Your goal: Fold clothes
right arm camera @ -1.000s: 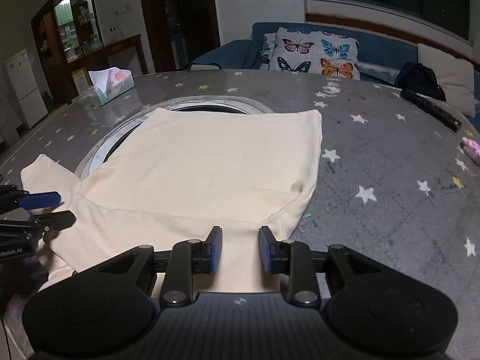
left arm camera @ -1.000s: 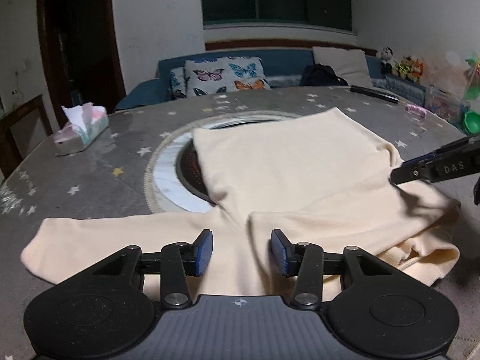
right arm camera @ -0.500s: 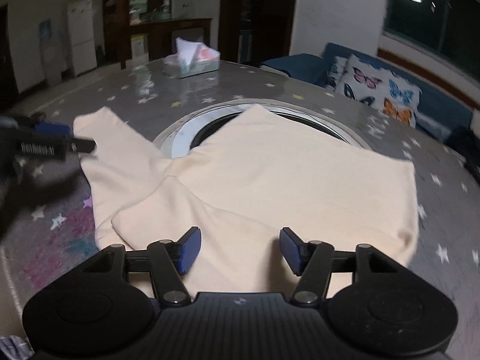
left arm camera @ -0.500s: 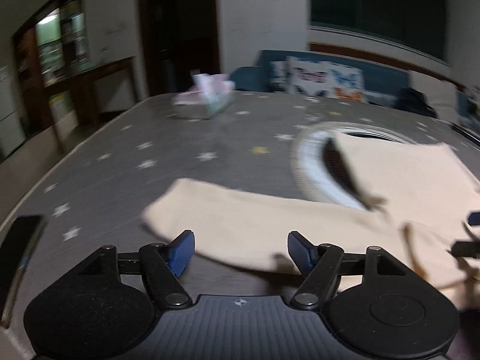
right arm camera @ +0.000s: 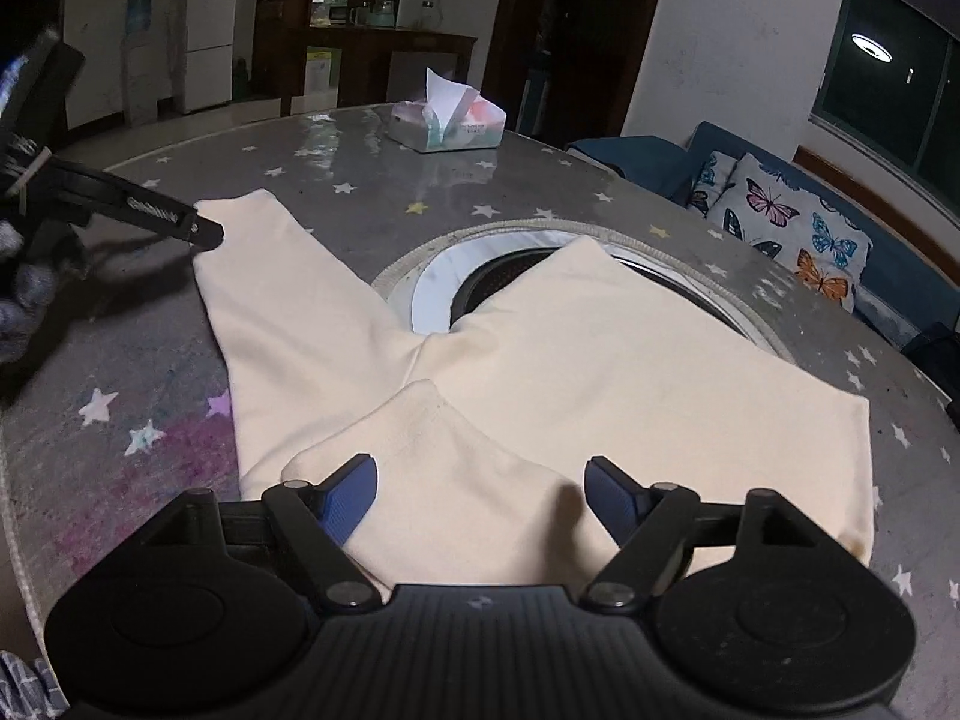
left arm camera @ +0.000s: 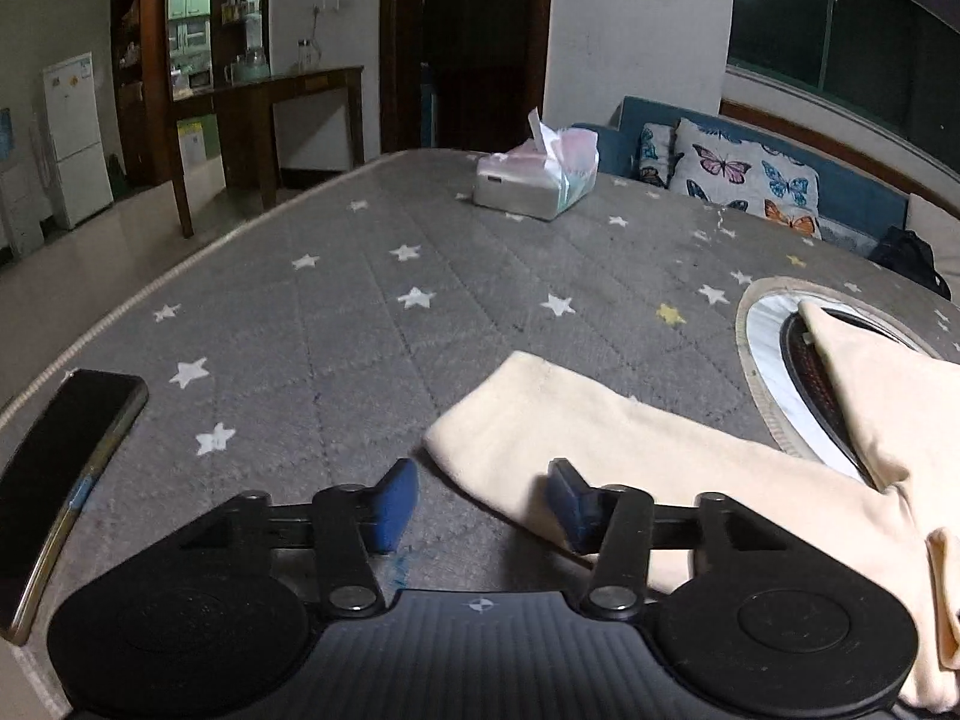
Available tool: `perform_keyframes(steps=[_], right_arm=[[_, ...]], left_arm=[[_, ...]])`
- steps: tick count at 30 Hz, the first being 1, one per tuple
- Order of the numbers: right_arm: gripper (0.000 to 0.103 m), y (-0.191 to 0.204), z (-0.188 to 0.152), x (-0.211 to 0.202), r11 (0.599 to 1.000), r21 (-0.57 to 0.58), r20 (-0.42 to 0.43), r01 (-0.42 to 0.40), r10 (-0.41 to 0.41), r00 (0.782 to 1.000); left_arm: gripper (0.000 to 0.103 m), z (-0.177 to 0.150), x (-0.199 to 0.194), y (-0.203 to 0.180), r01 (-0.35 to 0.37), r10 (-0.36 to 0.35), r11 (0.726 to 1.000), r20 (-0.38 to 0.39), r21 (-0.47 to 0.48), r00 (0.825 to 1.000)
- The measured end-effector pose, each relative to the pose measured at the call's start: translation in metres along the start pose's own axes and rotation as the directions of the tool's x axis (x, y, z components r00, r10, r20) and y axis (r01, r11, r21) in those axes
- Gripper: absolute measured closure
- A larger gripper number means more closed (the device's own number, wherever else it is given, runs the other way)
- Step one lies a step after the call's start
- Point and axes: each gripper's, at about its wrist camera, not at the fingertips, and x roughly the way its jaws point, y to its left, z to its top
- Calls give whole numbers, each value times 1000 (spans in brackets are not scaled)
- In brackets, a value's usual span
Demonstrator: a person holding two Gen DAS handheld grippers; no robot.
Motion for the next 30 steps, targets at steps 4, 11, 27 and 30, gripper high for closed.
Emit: perform_keyframes(steps=[4, 11, 27, 30], right_arm=[[21, -5, 2, -14, 1000, 10, 27, 6, -6, 1000], [21, -28, -10, -40, 996, 79, 56, 49, -54, 997], [19, -78, -56, -78, 969, 215, 48, 120, -133, 990], [19, -78, -56, -74, 969, 217, 43, 114, -127, 991]], left_arm=[[93, 6, -4, -2, 33, -33, 999, 10, -16, 999], [99, 27, -43, -37, 163, -166, 986, 105, 31, 981], [95, 16, -68, -122, 200, -227, 958, 121, 204, 966], [71, 12, -52, -96, 96, -114, 982, 109, 162, 987]])
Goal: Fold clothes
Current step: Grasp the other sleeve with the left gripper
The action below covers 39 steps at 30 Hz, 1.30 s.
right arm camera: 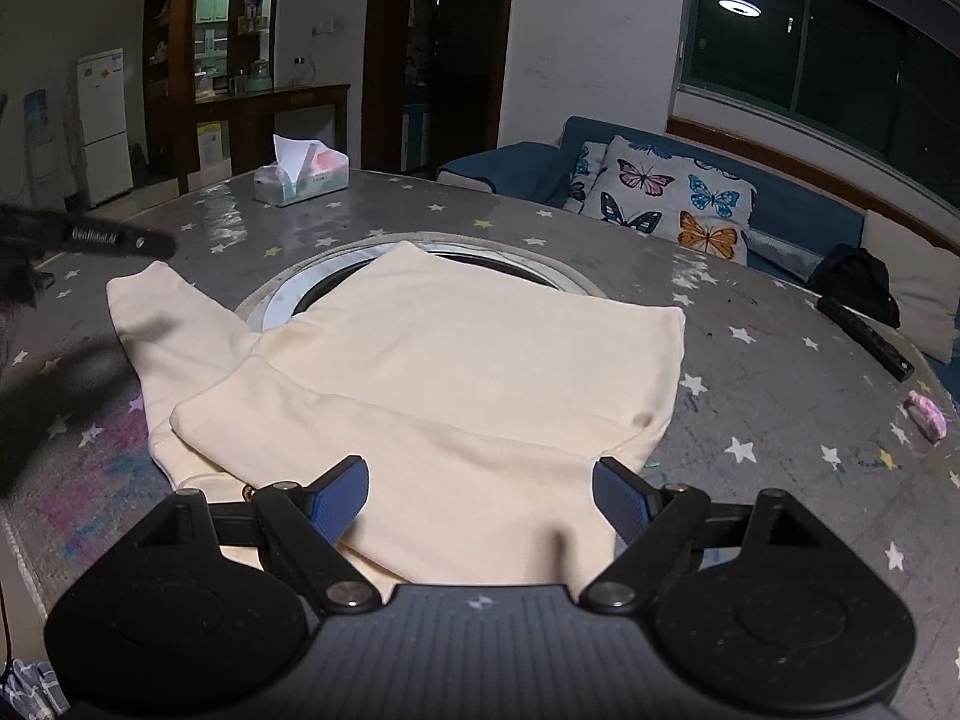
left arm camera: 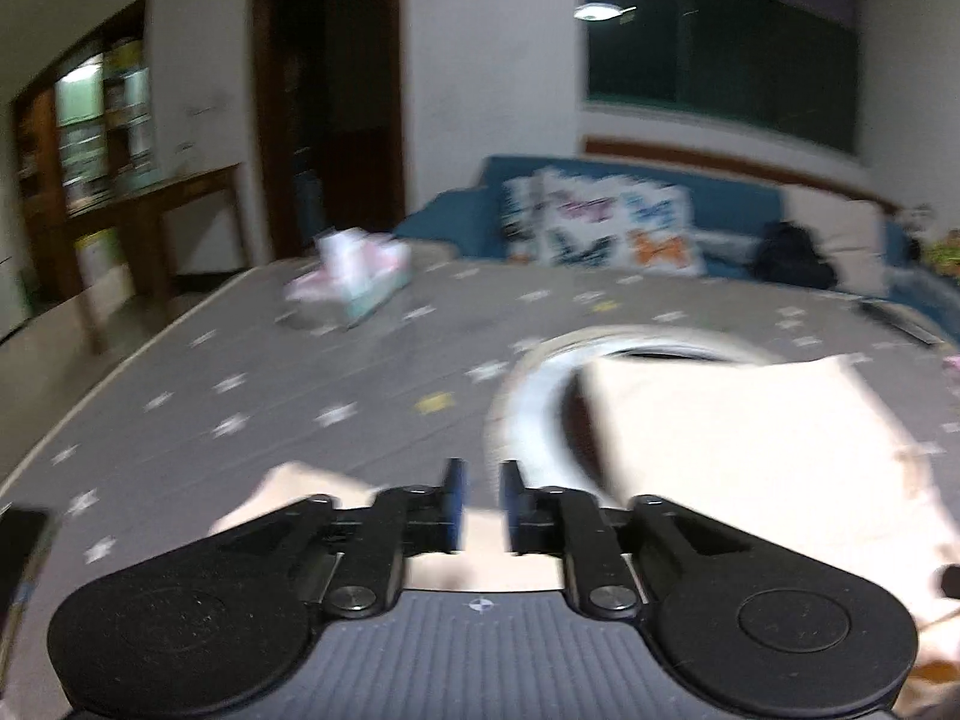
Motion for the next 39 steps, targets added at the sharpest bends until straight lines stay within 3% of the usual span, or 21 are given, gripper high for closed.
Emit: perform_keyframes(steps=[2, 7, 11, 15, 16, 18, 20, 24, 27, 30, 34, 39], right_arm=[[19, 3, 1, 4, 1000, -1, -5, -6, 6, 1000], [18, 13, 3, 11, 1000, -15, -15, -21, 21, 1000], [17, 20, 6, 14, 999, -24, -19, -26, 25, 1000], [17, 23, 8, 17, 999, -29, -31, -18, 18, 999], [17, 23, 9, 18, 999, -28, -33, -16, 15, 999], [17, 23, 9, 18, 1000, -26, -34, -14, 13, 999], [17, 23, 9, 17, 1000, -22, -30, -13, 13, 999], [17, 22, 9, 14, 1000, -20, -18, -14, 14, 1000], [17, 19, 8, 10, 1000, -9, -5, -10, 10, 1000], [17, 12, 7, 6, 1000, 13, 10, 0, 0, 1000], [17, 1, 4, -2, 999, 39, 29, 15, -16, 999], [17, -16, -2, -11, 995, 82, 45, 50, -54, 998]], left_arm=[[54, -4, 9, 18, -67, 66, 997, -15, -27, 998], [43, -13, 33, 59, -205, 199, 974, -68, -94, 978], [39, -18, 54, 80, -242, 228, 961, -114, -134, 967], [40, -24, 61, 88, -215, 197, 965, -125, -152, 972], [45, -24, 62, 90, -201, 183, 967, -122, -157, 976], [63, -24, 61, 91, -168, 150, 971, -115, -169, 982], [91, -20, 62, 89, -146, 127, 973, -111, -177, 986], [93, -9, 50, 79, -94, 81, 975, -73, -199, 994], [93, 4, 28, 61, -8, 6, 982, -10, -189, 1000], [93, 18, 4, 35, 98, -91, 983, 52, -157, 995], [93, 34, -26, -9, 235, -225, 969, 122, -78, 967], [93, 39, -51, -70, 394, -395, 919, 135, 32, 909]])
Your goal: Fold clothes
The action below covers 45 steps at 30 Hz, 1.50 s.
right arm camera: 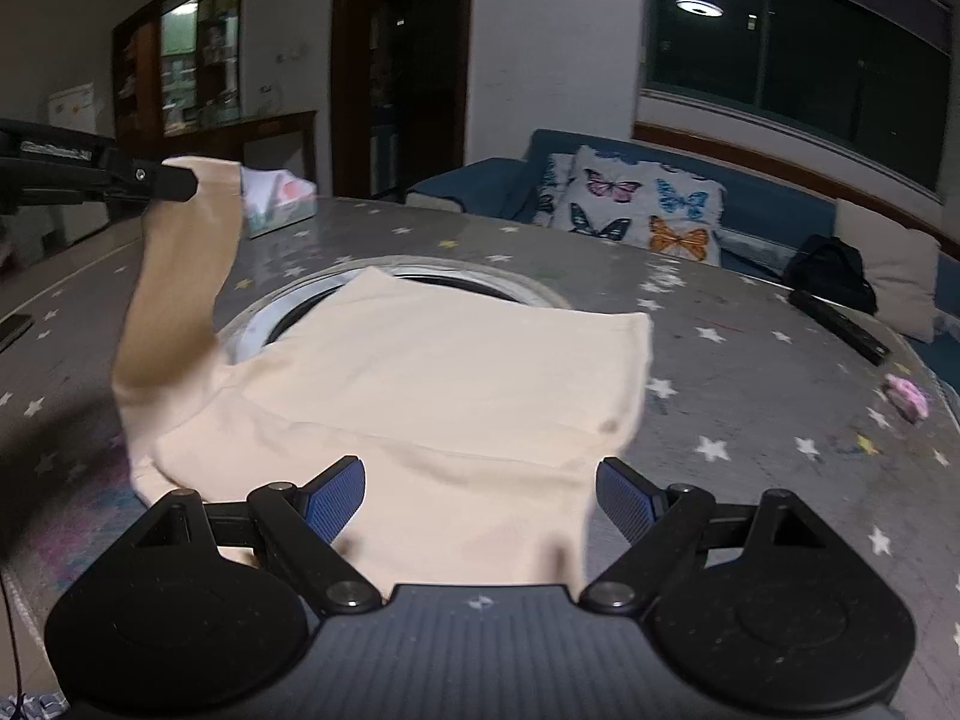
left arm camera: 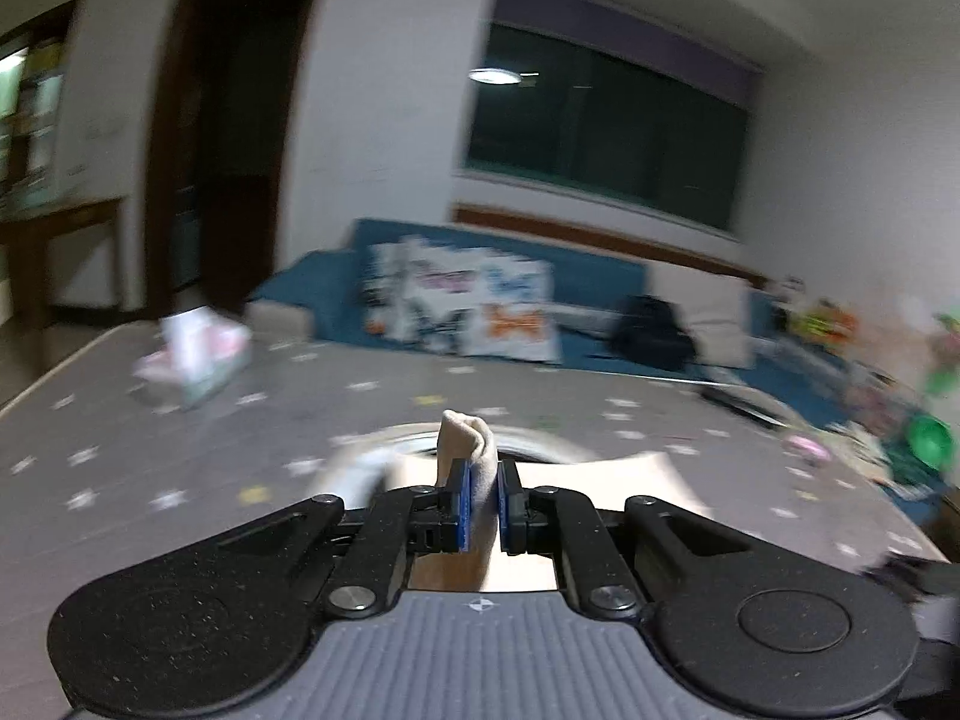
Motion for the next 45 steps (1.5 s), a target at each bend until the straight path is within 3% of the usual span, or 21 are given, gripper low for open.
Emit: perform_keyframes(steps=[5, 9, 12, 13, 16, 21, 25, 27, 36, 42, 45], right_arm=[[17, -22, -8, -8, 997, 60, -2, 44, -44, 999], [17, -35, -14, -14, 993, 89, -3, 73, -73, 997], [17, -43, -16, -16, 990, 114, -5, 87, -87, 996], [18, -45, -16, -17, 989, 124, -6, 86, -86, 996], [23, -49, -16, -18, 986, 150, -8, 72, -71, 997], [36, -41, -14, -8, 986, 164, -22, -11, 15, 1000], [52, -31, -14, 12, 984, 166, -64, -57, 69, 996], [54, -29, -13, 21, 982, 176, -81, -63, 78, 994], [97, -19, -11, 43, 982, 178, -96, -64, 83, 992], [98, -12, -2, 21, 992, 126, -29, -9, 13, 1000], [97, -13, -6, 30, 993, 122, -61, 3, 5, 998]], left_arm=[[91, -9, 15, -58, 143, -140, 987, -51, 77, 989], [85, -31, 27, -86, 223, -205, 964, -131, 144, 970], [57, -47, 30, -94, 242, -210, 951, -174, 194, 962], [52, -52, 29, -91, 237, -202, 950, -176, 203, 963], [49, -60, 22, -78, 197, -161, 957, -173, 214, 972], [43, -64, 17, -31, 63, -31, 980, -168, 188, 985], [42, -70, 14, 2, -40, 73, 984, -187, 174, 980], [42, -73, 13, 16, -74, 107, 983, -198, 166, 974], [41, -82, 16, 30, -107, 144, 980, -227, 168, 963], [41, -86, 26, 27, -111, 163, 971, -247, 211, 955], [41, -86, 27, 25, -109, 166, 968, -253, 224, 953]])
